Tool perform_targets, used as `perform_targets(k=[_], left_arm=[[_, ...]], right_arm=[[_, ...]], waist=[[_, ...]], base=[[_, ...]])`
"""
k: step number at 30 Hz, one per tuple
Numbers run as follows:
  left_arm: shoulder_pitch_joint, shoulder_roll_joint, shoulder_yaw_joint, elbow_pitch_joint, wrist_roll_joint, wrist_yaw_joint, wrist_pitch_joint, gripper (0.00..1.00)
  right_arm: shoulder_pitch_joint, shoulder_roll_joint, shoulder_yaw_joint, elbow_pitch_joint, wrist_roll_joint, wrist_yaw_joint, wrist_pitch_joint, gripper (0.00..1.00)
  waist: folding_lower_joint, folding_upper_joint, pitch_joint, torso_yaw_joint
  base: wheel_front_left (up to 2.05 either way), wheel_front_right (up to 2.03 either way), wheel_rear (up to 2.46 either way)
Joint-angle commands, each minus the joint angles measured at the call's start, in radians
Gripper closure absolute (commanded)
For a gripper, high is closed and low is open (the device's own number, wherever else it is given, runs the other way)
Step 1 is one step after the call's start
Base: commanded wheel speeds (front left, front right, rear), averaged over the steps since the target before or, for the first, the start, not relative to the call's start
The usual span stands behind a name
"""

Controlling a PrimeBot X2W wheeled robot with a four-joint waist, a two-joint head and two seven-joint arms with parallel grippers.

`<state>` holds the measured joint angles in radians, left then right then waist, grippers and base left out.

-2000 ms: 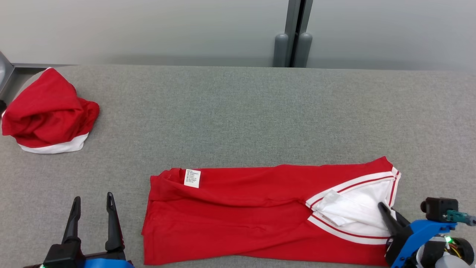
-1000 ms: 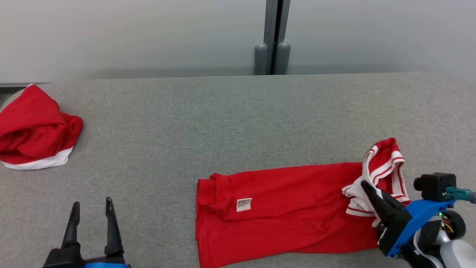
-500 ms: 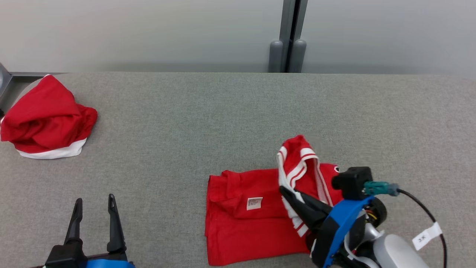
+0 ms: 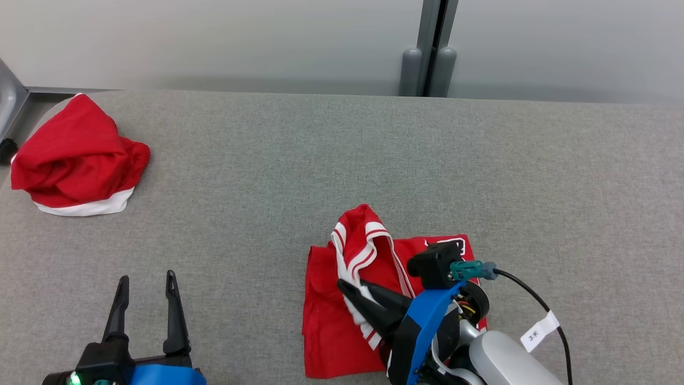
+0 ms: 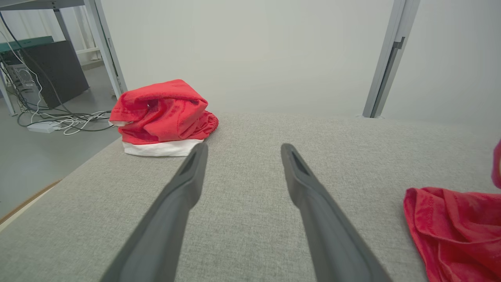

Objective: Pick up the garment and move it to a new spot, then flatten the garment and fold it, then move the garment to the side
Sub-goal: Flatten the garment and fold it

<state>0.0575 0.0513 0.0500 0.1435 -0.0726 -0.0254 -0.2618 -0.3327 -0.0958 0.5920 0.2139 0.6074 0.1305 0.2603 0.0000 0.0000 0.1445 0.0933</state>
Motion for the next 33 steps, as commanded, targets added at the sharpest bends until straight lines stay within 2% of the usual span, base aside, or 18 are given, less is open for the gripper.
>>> perform_targets(k=[1,5,9,15,20,25,33], left_arm=[[-0.011,-0.001,-0.002,0.002,-0.005,0.004,-0.004,0.0],[-0.004,-0.001,0.003,0.007,-0.004,0.003,-0.004,0.0],[0.005,-0.001,0.007,0.01,0.003,-0.004,-0.004,0.0],[0.022,-0.001,0.016,0.015,0.012,-0.008,-0.004,0.0],[0.03,-0.001,0.022,0.014,0.019,-0.012,-0.004,0.0],[0.024,-0.001,0.025,0.02,0.025,-0.015,-0.004,0.0],[0.006,-0.001,0.025,0.036,0.034,-0.023,-0.005,0.0]], right_arm=[[-0.022,0.007,0.005,0.018,0.007,0.001,-0.017,0.0],[-0.035,-0.004,-0.016,0.037,0.004,0.001,-0.092,0.0],[-0.022,-0.048,-0.086,0.024,-0.035,0.001,-0.211,0.0],[0.034,-0.104,-0.208,0.034,-0.096,0.001,-0.345,0.0],[0.13,-0.118,-0.355,0.058,-0.137,0.001,-0.477,0.0],[0.194,-0.098,-0.434,0.078,-0.205,0.001,-0.522,0.0],[0.292,-0.014,-0.531,0.039,-0.323,0.001,-0.526,0.0]], waist=[[0.0,0.0,0.0,0.0],[0.0,0.0,-0.008,-0.01],[0.0,0.0,-0.026,-0.024],[0.0,0.0,-0.047,-0.045],[0.0,0.0,-0.053,-0.07],[0.0,0.0,-0.051,-0.087],[0.0,0.0,-0.066,-0.091]], base=[[0.0,0.0,0.0],[0.0,0.0,0.0],[0.0,0.0,0.0],[0.0,0.0,0.0],[0.0,0.0,0.0],[0.0,0.0,0.0],[0.0,0.0,0.0]])
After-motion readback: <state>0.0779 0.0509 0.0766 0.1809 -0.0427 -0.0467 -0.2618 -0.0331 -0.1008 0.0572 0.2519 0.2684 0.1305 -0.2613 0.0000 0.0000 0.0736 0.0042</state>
